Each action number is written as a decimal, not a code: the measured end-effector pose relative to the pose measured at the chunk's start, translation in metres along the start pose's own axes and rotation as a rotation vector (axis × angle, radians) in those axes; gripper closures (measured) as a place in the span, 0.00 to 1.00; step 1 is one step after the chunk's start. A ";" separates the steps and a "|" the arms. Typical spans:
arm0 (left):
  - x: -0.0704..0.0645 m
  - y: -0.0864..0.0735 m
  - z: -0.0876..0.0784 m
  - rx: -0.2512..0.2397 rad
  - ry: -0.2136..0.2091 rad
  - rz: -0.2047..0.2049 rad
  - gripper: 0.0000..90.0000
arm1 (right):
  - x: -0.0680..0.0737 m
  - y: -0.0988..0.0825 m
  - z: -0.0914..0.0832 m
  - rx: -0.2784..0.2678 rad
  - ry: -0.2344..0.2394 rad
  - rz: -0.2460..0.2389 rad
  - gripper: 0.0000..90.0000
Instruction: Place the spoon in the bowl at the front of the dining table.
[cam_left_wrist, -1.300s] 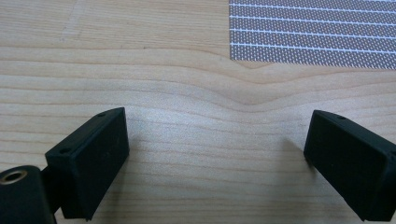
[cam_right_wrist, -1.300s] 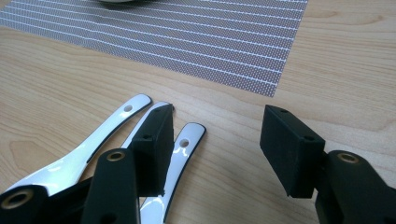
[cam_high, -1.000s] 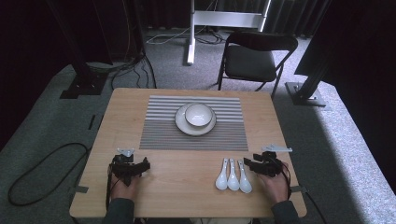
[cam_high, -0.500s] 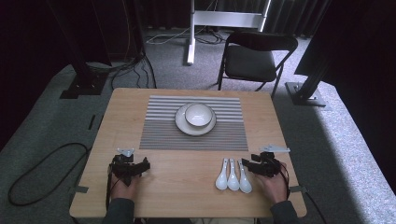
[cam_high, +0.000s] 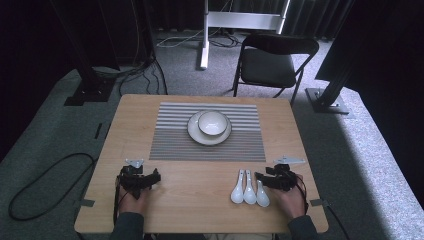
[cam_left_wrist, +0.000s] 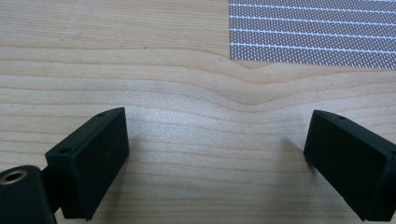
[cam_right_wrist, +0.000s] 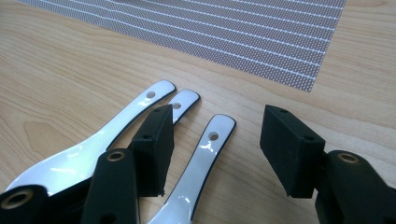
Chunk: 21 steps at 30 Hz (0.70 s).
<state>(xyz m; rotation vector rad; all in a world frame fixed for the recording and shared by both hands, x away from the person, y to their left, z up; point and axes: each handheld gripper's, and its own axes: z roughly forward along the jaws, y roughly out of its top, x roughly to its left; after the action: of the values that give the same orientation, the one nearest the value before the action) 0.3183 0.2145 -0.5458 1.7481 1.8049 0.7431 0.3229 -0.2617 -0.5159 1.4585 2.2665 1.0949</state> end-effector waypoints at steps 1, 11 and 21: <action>0.000 0.000 0.000 0.001 0.000 0.001 0.08 | 0.000 0.000 0.001 0.004 0.001 -0.001 0.49; -0.001 0.001 0.001 0.002 -0.006 0.008 0.08 | 0.002 -0.005 0.002 0.028 -0.007 -0.008 0.49; -0.003 0.002 0.001 0.001 -0.010 0.012 0.08 | 0.008 -0.008 0.007 0.074 -0.030 -0.062 0.52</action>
<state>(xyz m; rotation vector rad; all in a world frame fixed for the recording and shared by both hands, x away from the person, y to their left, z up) 0.3205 0.2118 -0.5458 1.7616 1.7902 0.7363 0.3174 -0.2532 -0.5243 1.4111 2.3383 0.9749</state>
